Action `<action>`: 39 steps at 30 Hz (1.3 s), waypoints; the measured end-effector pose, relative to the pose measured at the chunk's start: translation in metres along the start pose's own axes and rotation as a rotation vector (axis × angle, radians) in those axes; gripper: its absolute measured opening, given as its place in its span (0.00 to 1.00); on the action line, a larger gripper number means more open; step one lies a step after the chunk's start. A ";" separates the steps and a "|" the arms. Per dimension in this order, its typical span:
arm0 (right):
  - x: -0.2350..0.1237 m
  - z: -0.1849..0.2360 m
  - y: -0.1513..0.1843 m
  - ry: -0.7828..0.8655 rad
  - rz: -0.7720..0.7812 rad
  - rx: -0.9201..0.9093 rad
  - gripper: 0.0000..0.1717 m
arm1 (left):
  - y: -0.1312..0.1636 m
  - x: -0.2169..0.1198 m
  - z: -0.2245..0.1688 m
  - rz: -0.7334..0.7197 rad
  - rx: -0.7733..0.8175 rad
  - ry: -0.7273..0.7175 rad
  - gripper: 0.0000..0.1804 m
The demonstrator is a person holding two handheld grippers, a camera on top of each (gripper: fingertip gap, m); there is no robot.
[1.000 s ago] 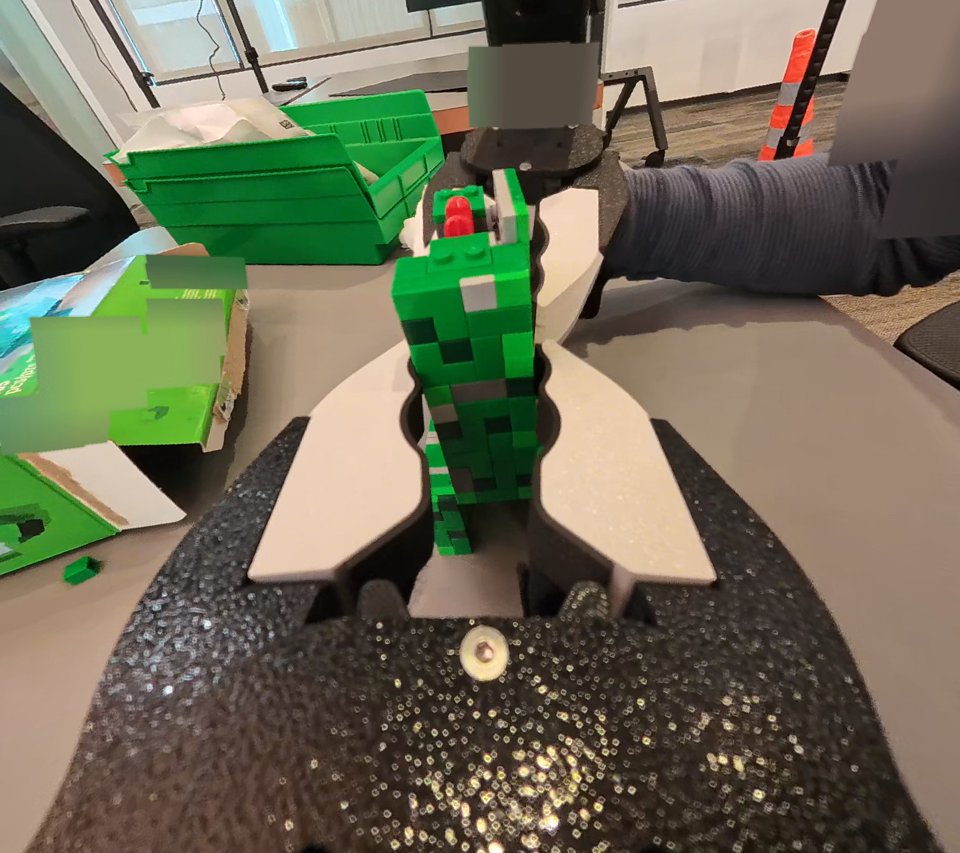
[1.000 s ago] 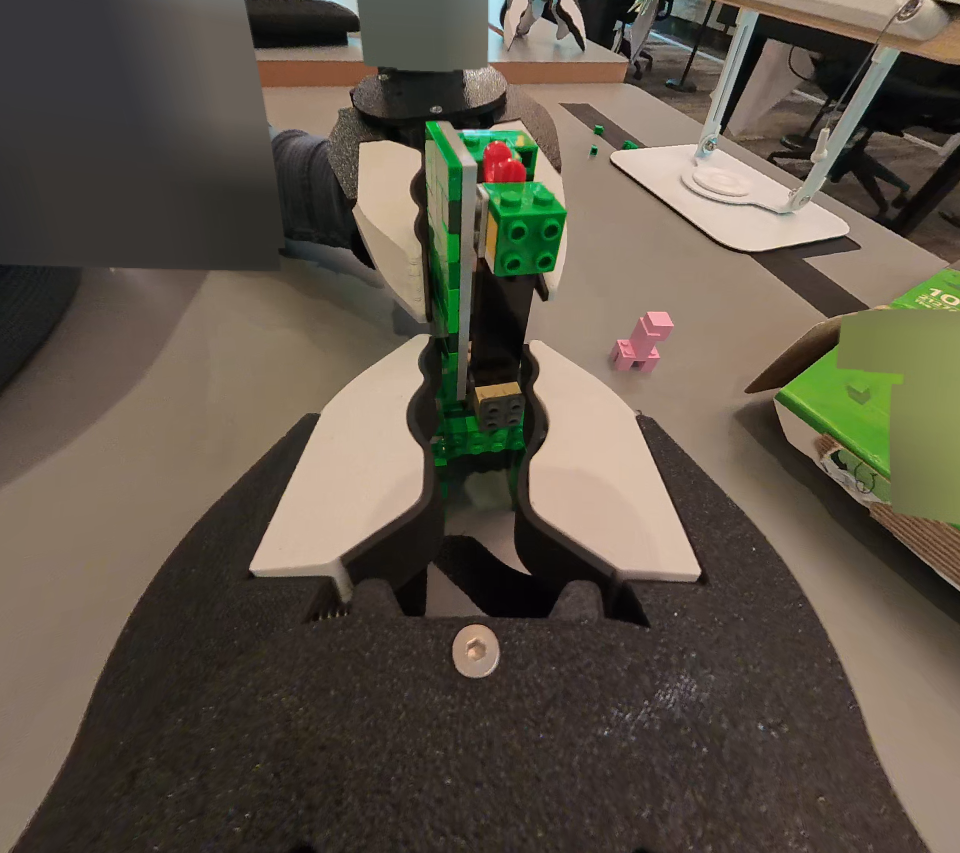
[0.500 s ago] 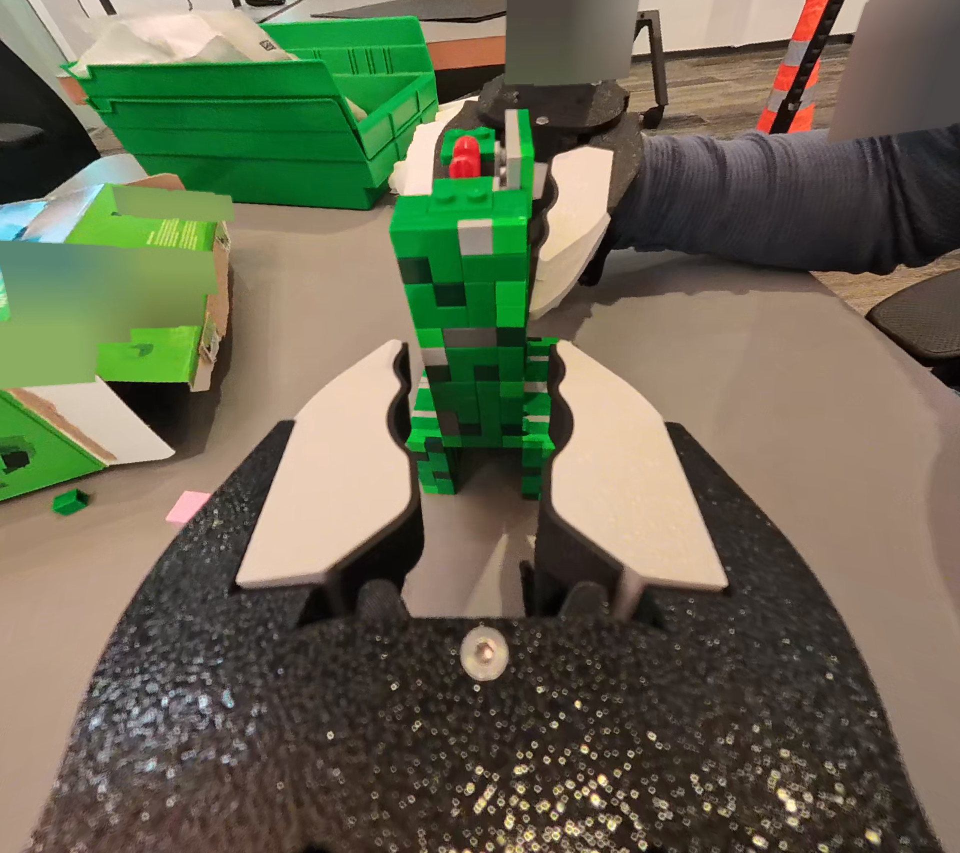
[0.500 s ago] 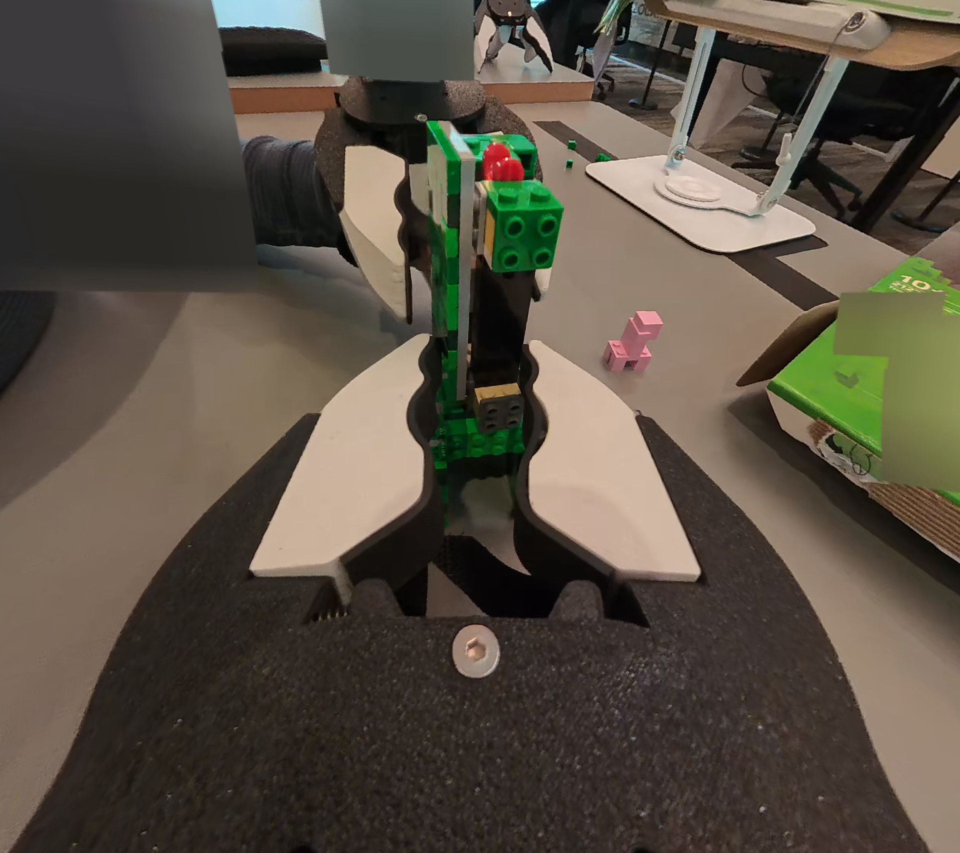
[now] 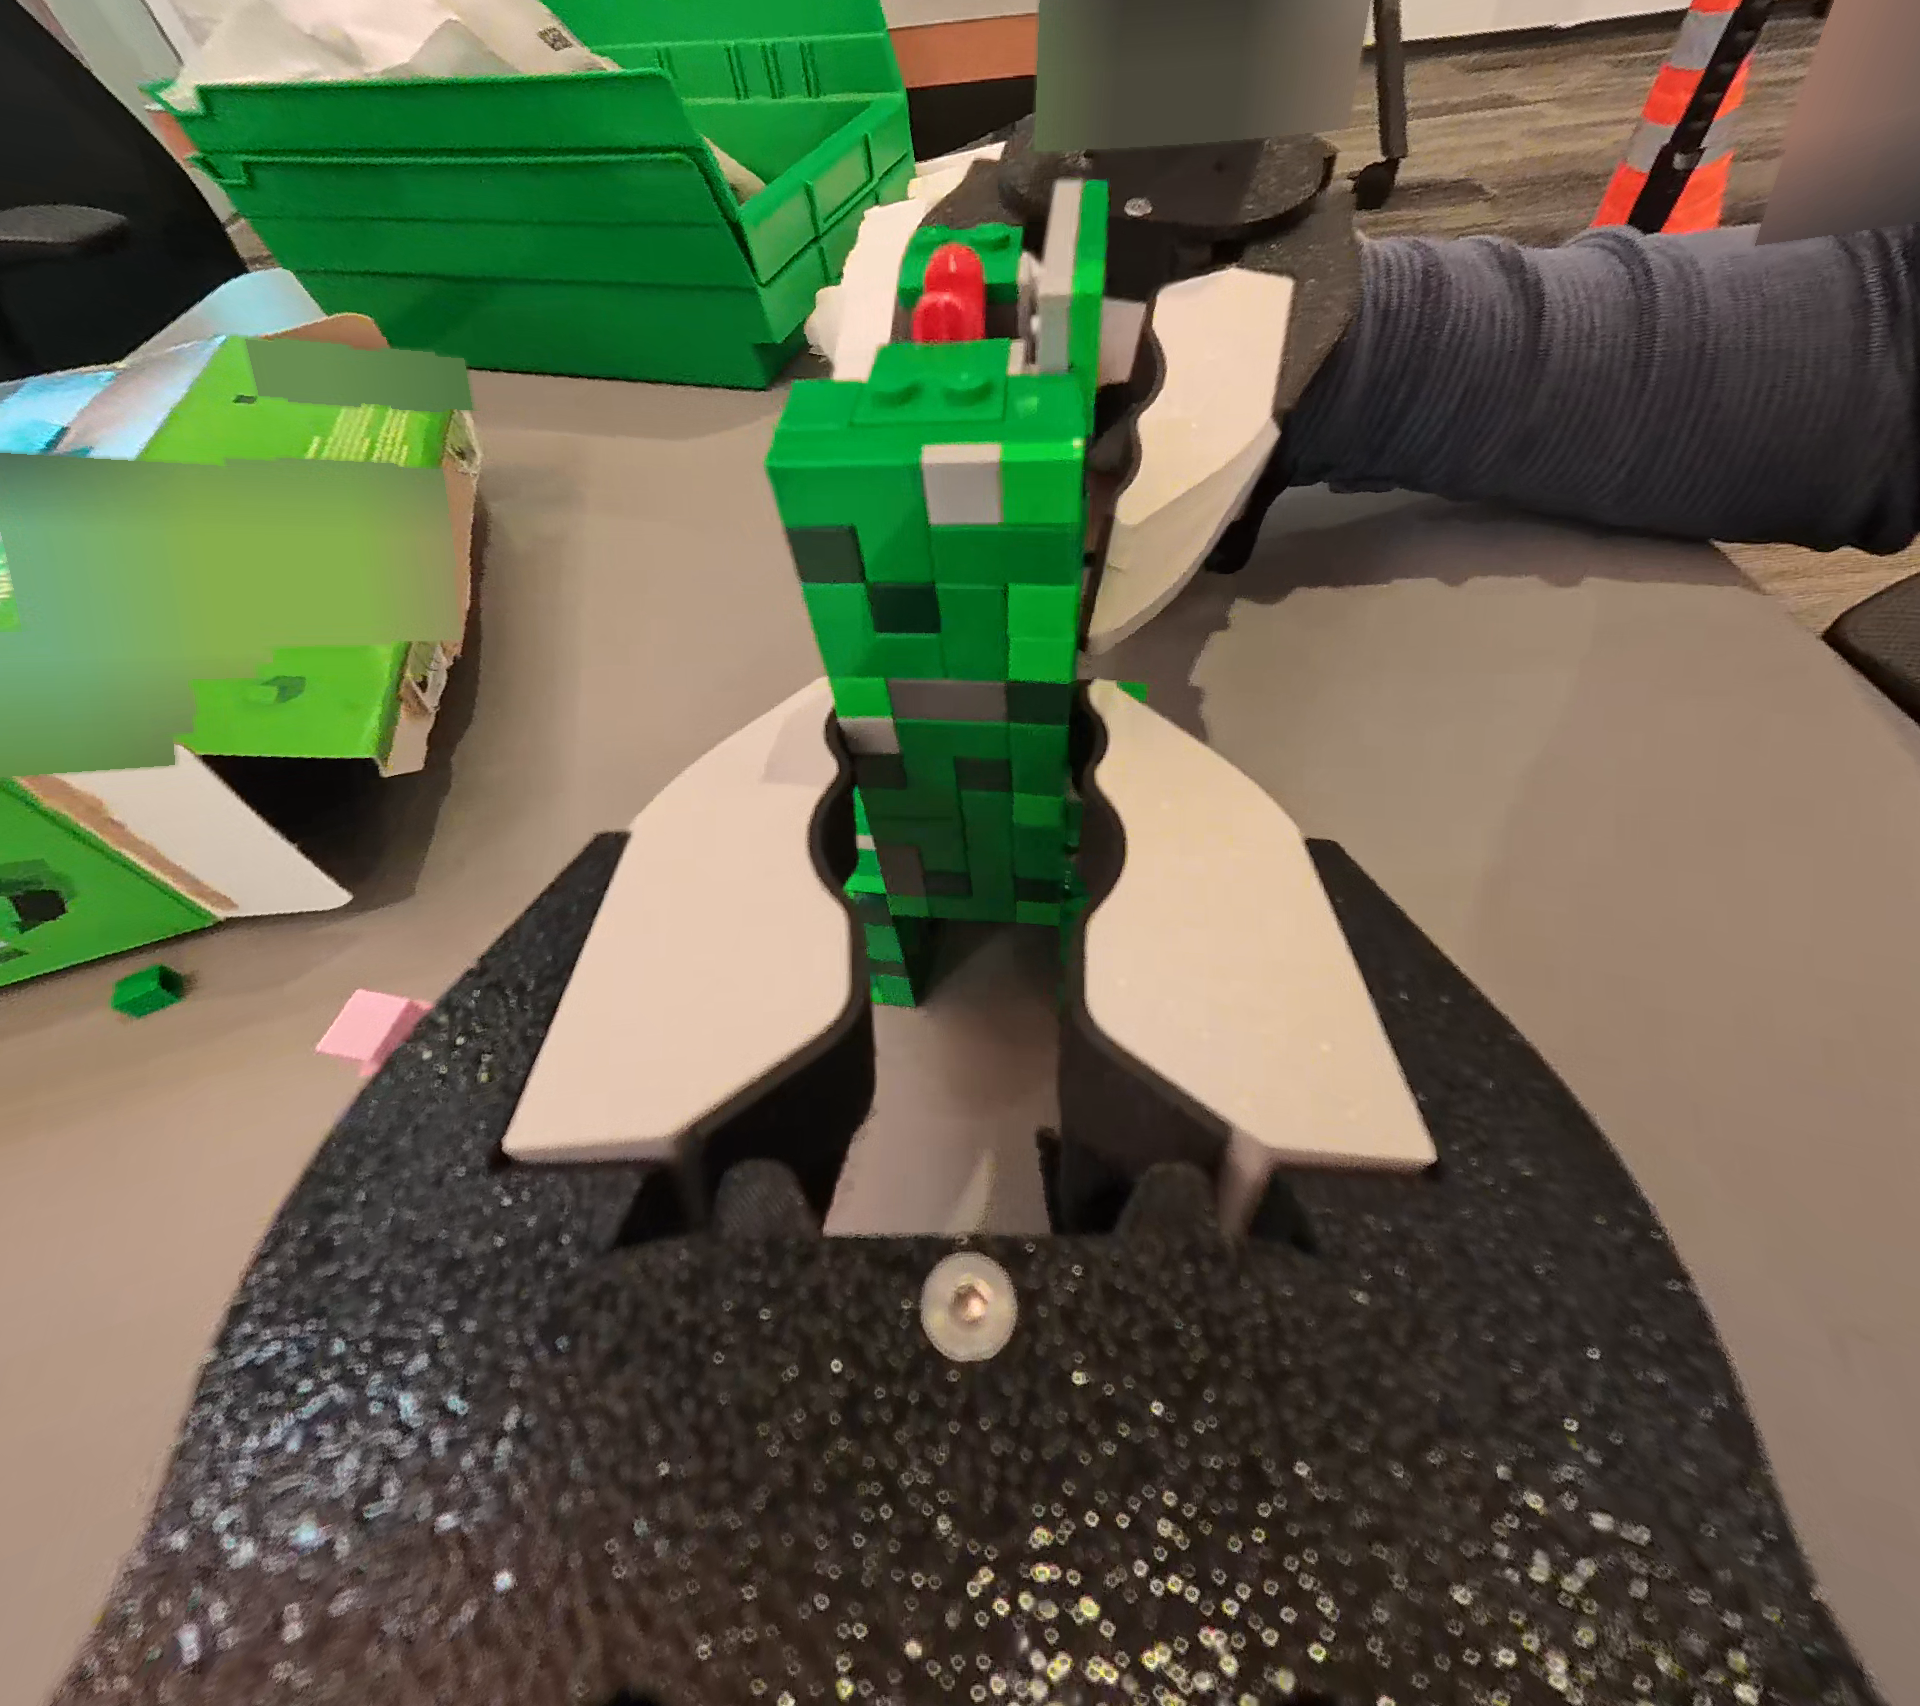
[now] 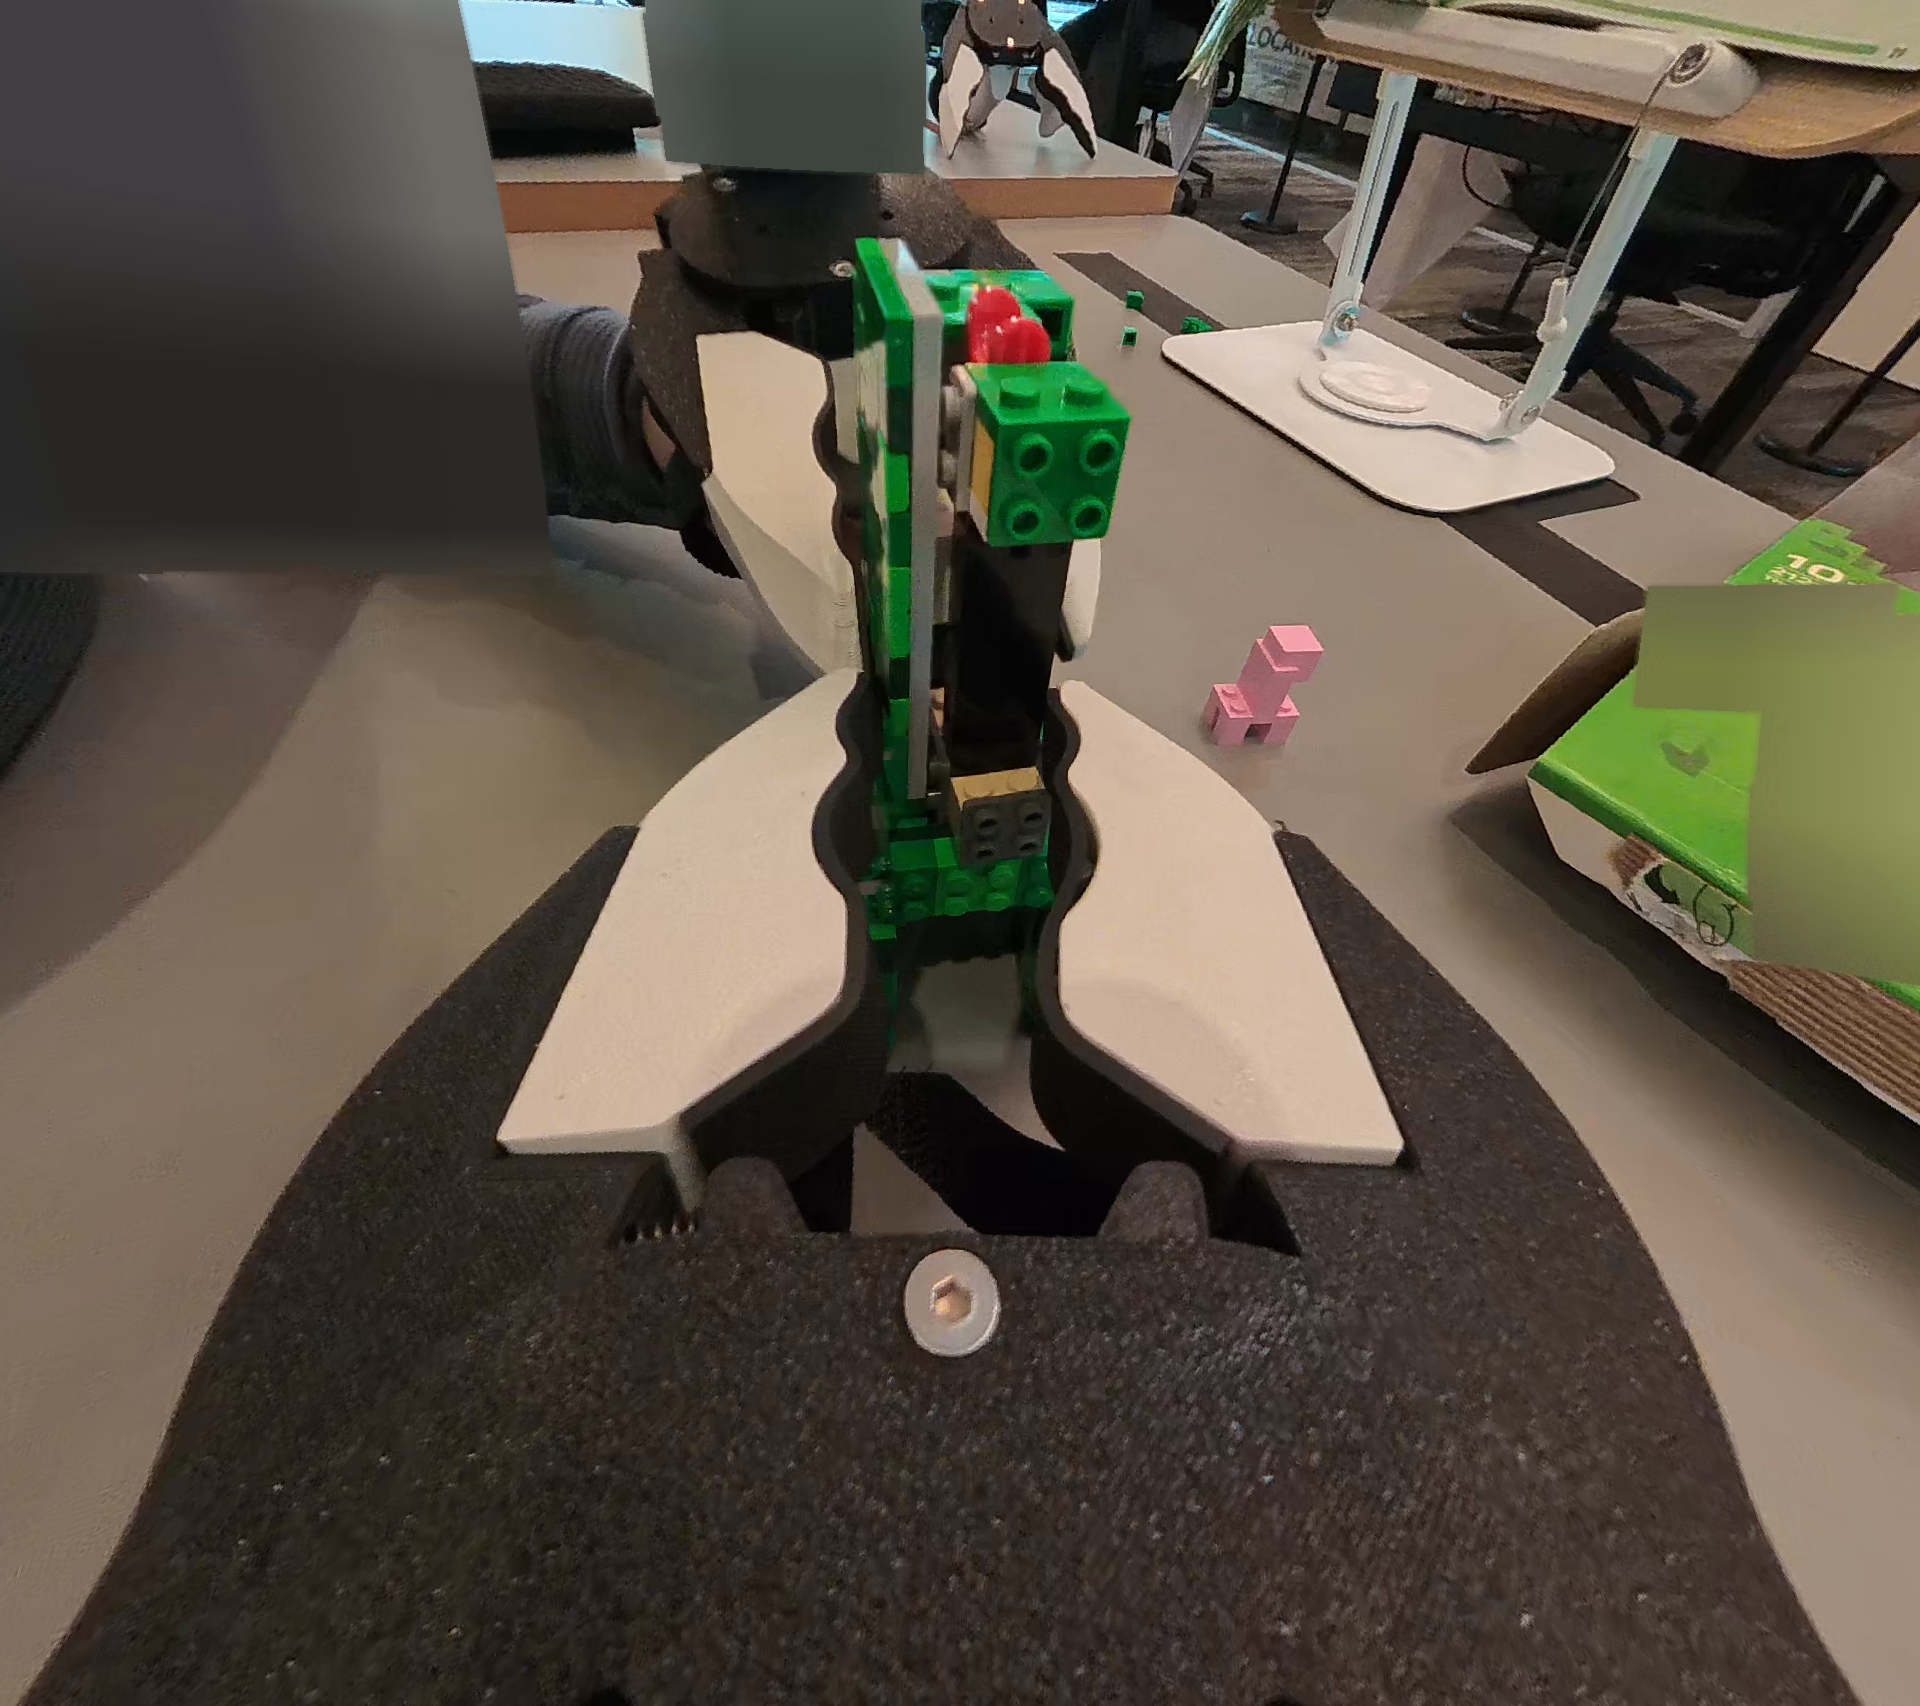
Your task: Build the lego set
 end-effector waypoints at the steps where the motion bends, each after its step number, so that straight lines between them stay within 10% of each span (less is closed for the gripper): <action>1: 0.000 0.000 0.000 -0.001 0.001 0.001 0.17 | 0.000 0.000 0.001 0.001 -0.004 0.004 0.21; 39: 0.002 0.011 0.004 0.113 0.038 -0.183 0.18 | -0.019 -0.003 0.005 0.016 0.025 -0.031 0.30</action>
Point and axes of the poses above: each gripper's, where its closed fingertips meet, x out along the fingers, y out of its underside, z = x × y across the jaws, the point moved 7 cm from there along -x, back along the fingers, and after that the axes turned 9 degrees about -z, right-handed, at the moved point
